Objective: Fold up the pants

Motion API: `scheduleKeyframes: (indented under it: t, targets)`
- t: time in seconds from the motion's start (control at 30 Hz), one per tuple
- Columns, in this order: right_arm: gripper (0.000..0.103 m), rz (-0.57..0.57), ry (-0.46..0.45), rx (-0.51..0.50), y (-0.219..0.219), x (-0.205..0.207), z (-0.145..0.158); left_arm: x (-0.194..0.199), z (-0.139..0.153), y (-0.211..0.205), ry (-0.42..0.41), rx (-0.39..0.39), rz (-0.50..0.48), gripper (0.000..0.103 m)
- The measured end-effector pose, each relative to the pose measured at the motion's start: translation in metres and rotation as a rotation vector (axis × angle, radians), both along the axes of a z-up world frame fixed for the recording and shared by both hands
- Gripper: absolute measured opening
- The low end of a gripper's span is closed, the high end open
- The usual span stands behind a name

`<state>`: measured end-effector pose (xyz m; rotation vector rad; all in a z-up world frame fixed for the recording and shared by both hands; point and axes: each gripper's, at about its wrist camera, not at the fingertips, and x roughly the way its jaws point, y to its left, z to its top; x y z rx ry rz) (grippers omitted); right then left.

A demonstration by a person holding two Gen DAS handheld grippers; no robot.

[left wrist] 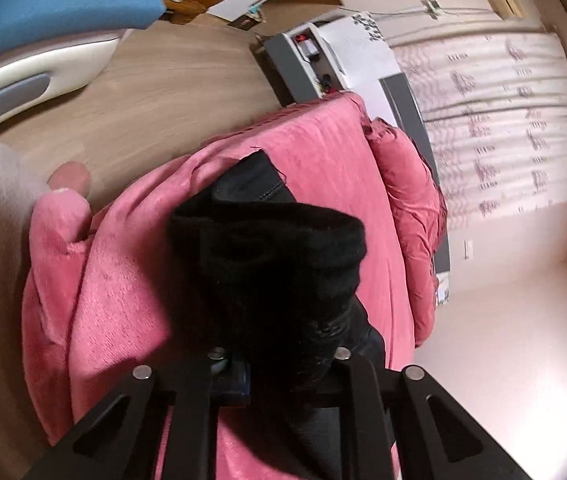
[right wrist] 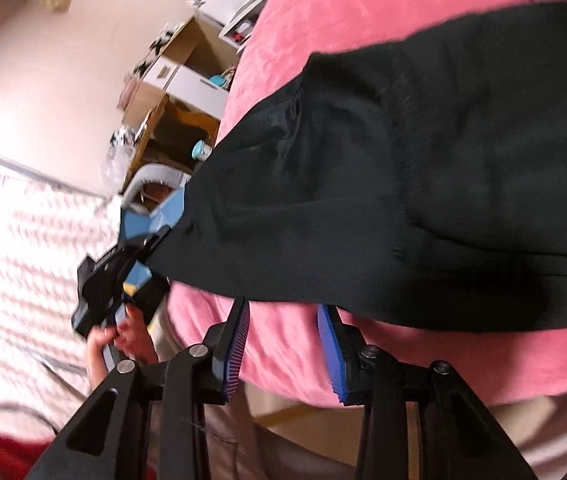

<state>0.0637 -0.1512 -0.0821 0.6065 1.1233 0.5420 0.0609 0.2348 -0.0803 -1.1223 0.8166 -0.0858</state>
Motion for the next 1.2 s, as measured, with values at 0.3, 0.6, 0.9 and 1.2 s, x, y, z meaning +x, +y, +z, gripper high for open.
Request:
scheduleKeyframes:
  t: [0.3, 0.6, 0.9, 1.2]
  targets:
    - [0.036, -0.242, -0.230, -0.168, -0.066, 0.003, 0.038, -0.007, 0.012, -0.004, -0.065, 0.018, -0.044, 0.014]
    - [0.026, -0.185, -0.260, -0.414, -0.013, 0.068, 0.013, -0.002, 0.052, -0.020, -0.162, 0.096, -0.099, 0.013]
    - [0.026, -0.142, -0.238, -0.488, -0.007, 0.075, -0.018, 0.014, 0.108, -0.065, -0.349, 0.175, -0.212, 0.013]
    - [0.030, -0.229, -0.255, -0.398, -0.036, 0.051, 0.010, 0.027, 0.163, -0.128, -0.512, 0.197, -0.395, 0.013]
